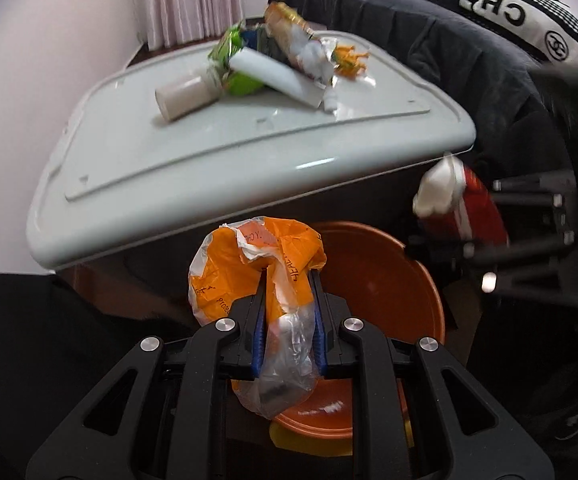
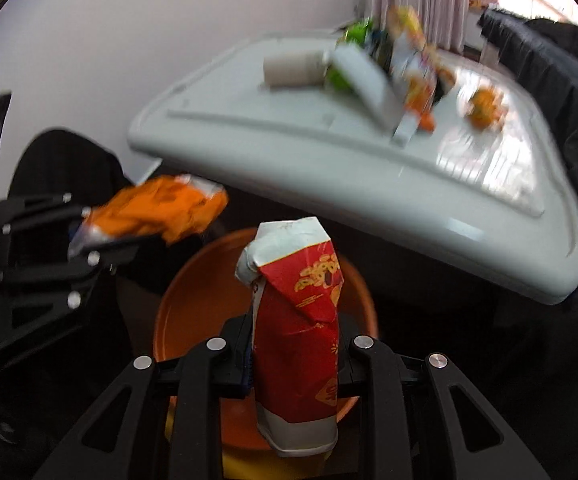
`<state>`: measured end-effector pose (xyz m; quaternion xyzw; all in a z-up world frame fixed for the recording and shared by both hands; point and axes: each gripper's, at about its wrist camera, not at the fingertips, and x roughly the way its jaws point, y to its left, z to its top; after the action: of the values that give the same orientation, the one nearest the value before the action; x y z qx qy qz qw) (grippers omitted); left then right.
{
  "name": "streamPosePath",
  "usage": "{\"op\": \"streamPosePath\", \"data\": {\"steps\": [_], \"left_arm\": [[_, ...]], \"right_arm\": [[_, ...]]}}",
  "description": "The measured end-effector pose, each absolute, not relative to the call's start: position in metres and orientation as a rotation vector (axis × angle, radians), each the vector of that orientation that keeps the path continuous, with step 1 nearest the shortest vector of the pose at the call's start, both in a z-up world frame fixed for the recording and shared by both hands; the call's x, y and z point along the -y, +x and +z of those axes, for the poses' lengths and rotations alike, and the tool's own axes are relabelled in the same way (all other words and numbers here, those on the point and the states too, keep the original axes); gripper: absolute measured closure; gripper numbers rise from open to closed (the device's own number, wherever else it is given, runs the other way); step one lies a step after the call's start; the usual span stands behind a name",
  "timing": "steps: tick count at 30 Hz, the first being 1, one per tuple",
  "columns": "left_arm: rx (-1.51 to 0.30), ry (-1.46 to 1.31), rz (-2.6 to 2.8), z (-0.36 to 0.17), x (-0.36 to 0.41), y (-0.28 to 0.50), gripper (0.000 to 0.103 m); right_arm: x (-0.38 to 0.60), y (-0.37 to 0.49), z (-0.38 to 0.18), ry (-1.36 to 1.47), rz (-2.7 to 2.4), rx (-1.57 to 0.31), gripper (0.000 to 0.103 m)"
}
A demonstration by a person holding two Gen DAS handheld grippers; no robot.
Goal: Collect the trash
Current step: 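Carry both items over the orange bucket and open both tools to drop them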
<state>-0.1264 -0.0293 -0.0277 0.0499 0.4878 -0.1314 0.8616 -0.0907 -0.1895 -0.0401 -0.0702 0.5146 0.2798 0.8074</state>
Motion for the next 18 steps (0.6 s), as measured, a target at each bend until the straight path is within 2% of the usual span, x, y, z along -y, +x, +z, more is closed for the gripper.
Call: {"op": "streamPosePath", "data": {"steps": [5,16,18], "left_arm": [[-1.106,0.042,-0.269,-0.044,0.019,-0.117,0.086],[-1.151,0.072,-0.259,-0.053,0.024,-0.116,0.085],[-1.163,0.075,-0.258,-0.055,0.025,-0.114,0.085]], "right_arm": [[0.186,-0.094,-0.053,-0.151,0.583,-1.138,0.078],[0.173,-0.085,-0.068,-0.164,0.609,-1.207,0.077],[0.174,-0.083,-0.069,-0.158,0.610,-1.214,0.074]]}}
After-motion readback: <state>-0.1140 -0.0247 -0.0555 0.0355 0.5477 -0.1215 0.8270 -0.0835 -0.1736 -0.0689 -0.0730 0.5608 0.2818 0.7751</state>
